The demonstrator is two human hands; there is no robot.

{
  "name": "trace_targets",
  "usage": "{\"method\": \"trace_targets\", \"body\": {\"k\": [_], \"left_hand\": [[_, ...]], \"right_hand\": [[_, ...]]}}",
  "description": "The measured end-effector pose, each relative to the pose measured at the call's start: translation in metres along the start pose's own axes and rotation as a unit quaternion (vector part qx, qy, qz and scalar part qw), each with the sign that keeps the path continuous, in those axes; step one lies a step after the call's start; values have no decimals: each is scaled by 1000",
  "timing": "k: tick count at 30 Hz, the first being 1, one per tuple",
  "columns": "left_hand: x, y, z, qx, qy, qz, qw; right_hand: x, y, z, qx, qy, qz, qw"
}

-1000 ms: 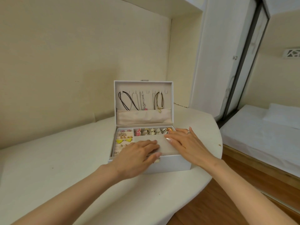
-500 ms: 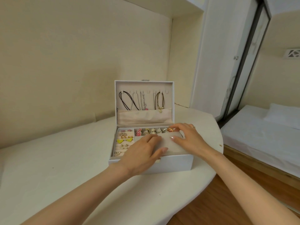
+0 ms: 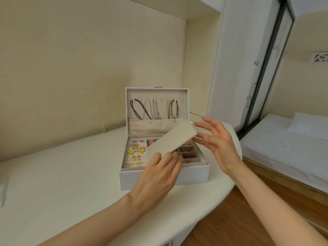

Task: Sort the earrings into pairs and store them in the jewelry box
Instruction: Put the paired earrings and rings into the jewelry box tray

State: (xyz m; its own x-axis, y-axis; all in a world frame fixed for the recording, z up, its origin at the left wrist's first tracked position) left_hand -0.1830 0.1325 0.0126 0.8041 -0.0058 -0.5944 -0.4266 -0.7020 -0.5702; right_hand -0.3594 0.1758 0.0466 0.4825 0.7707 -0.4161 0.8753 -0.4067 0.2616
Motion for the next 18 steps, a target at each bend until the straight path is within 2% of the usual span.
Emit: {"method": "trace_targets", "body": {"k": [2,4,6,8,15,18], "left_hand": [[8,2,-2,-40,-40,-42,997],[20,3,-6,-56,-77,-58,994],[29,3,-10,-46,-101,-47,993],[34,4,-14,-36,-112,-46,992],[35,11,-16,-21,-115,-28,993],[35,13,-16,-19,-114,-33,993]], "right_hand": [[0,4,-1,-10,11,-39,999],[-3,4,5,130,6,-33,991],[-10,2,15,295,-9,-3,955],[-17,4,28,389,-5,-11,921],[-37,29,46,565,21,-77,821],[-42,32,46,596,43,-96,796]]}}
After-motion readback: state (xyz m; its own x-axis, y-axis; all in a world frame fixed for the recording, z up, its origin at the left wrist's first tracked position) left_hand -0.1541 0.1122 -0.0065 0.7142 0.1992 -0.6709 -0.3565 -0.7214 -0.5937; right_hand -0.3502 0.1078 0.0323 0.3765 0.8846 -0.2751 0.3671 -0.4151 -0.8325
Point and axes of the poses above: each hand's wrist, its own x-axis away from the middle knuckle, its own y-axis out of the palm, z = x × y, the point moved 4 cm from there along -x, towards the middle knuckle, and after that the axes turned 5 degrees about -x, right-handed, at the moved point
